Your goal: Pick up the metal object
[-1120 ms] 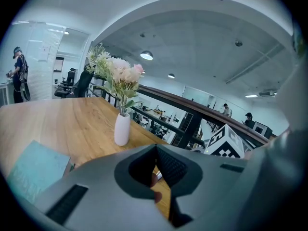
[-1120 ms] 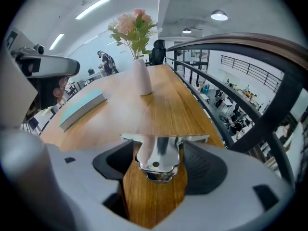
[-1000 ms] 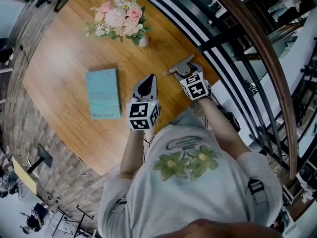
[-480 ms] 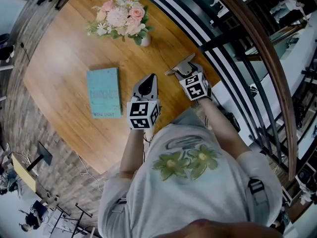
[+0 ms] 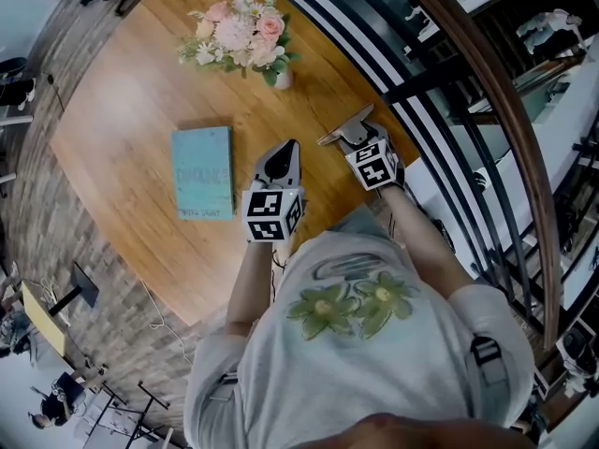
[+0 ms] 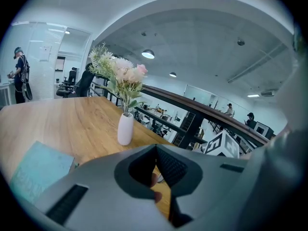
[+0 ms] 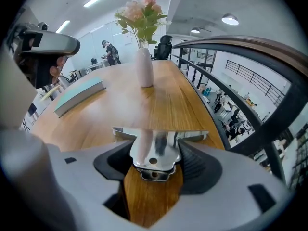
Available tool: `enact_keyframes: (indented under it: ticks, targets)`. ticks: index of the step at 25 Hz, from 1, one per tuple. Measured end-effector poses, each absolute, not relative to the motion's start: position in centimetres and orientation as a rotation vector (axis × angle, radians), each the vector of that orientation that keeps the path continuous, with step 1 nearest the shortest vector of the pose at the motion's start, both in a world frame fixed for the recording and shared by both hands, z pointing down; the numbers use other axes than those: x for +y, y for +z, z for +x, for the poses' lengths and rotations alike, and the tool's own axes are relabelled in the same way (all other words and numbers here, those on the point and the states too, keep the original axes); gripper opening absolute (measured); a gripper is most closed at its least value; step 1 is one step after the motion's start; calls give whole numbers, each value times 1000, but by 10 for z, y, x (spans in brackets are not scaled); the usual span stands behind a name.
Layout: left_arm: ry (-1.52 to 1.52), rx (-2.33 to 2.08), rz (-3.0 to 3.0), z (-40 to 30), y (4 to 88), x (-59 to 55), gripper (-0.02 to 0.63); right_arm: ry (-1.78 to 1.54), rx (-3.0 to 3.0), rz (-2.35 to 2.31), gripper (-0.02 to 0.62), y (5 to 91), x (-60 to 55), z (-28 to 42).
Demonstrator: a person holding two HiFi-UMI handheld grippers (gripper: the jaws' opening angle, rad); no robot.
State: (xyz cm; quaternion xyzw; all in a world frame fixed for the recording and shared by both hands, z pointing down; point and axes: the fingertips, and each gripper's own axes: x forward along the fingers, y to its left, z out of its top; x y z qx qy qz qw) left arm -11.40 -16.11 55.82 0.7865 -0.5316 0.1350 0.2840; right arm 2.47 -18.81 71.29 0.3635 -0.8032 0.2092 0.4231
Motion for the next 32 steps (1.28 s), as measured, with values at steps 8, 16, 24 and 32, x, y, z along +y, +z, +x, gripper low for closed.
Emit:
enact_keyframes:
  ticks: [8,16,24,32]
  targets:
    - [378,-1425,2097,-114,557,-157,14,538,-2006,885,291,709,-189,28]
    - [376,-1453,2084,-119,554,-153,14,523,-2031,882,291,695,-189,29]
    - [376,-1458,2085,-121,553,-149,14,507,-2031,874,291,683,-185,31]
    - [376,-1453,2106,-120,547,-146,14,506,-2063,892,291,660,-181,33]
